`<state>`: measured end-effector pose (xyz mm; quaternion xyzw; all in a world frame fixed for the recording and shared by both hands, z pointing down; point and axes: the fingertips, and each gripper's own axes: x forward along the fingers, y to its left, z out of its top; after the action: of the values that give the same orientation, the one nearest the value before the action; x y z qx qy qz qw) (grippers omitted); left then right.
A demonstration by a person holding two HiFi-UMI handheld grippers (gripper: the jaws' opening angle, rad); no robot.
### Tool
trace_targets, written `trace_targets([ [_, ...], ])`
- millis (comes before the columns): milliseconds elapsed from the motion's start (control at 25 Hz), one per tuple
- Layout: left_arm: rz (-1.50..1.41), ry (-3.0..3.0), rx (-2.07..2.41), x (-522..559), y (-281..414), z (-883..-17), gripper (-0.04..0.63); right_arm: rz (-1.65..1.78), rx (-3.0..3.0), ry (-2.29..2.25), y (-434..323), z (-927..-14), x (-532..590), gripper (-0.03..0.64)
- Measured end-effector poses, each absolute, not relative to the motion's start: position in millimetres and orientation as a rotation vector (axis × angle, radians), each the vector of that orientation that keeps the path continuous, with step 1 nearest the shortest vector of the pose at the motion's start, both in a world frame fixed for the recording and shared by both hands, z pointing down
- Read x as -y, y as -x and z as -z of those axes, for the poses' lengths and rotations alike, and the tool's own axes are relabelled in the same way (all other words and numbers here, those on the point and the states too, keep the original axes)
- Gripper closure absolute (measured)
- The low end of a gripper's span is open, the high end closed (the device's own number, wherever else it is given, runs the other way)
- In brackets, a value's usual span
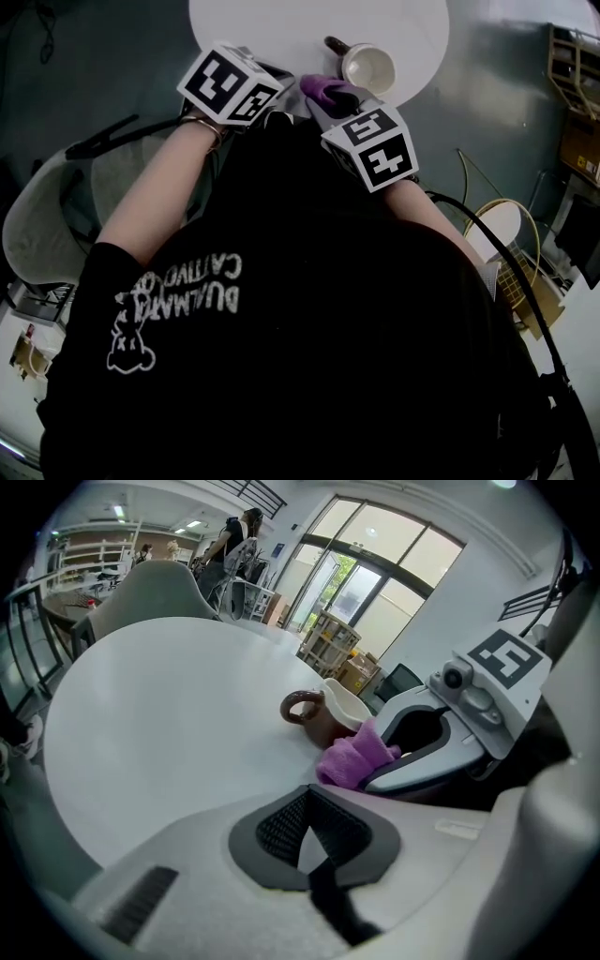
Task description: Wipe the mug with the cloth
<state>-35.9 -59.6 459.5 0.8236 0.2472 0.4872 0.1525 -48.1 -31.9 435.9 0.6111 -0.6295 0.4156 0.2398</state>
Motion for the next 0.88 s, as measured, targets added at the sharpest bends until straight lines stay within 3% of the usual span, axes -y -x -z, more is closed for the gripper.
trace_targets([
  [880,-1.323,-2.345,-0.514,97.1,47.4,-455.8,0.589,-1.197,1.762,-1.613,40.6,-427.0,92.9,0.578],
])
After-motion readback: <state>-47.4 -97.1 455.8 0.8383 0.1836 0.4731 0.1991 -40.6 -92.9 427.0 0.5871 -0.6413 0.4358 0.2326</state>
